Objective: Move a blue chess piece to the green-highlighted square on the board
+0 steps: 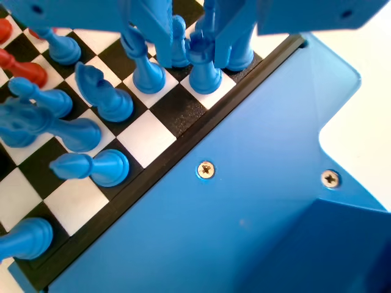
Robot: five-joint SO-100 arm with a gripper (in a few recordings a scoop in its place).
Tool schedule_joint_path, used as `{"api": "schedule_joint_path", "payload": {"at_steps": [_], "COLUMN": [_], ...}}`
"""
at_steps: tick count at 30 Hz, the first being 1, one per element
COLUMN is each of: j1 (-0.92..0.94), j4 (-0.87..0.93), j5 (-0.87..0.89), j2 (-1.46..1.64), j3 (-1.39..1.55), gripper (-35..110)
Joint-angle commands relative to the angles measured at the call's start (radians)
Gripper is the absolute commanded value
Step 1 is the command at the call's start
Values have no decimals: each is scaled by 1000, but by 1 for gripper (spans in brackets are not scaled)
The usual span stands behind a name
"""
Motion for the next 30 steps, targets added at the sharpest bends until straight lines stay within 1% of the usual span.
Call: {"api": "schedule_joint_path", "payload": {"at_steps": [1,23,30], "j1": [3,-6,18], "j4": [51,164,166], "j5": [-18,-57,-89], "j2": [32,63,63], "j3": [-20,-67,-91], "gripper": [10,10,10]}}
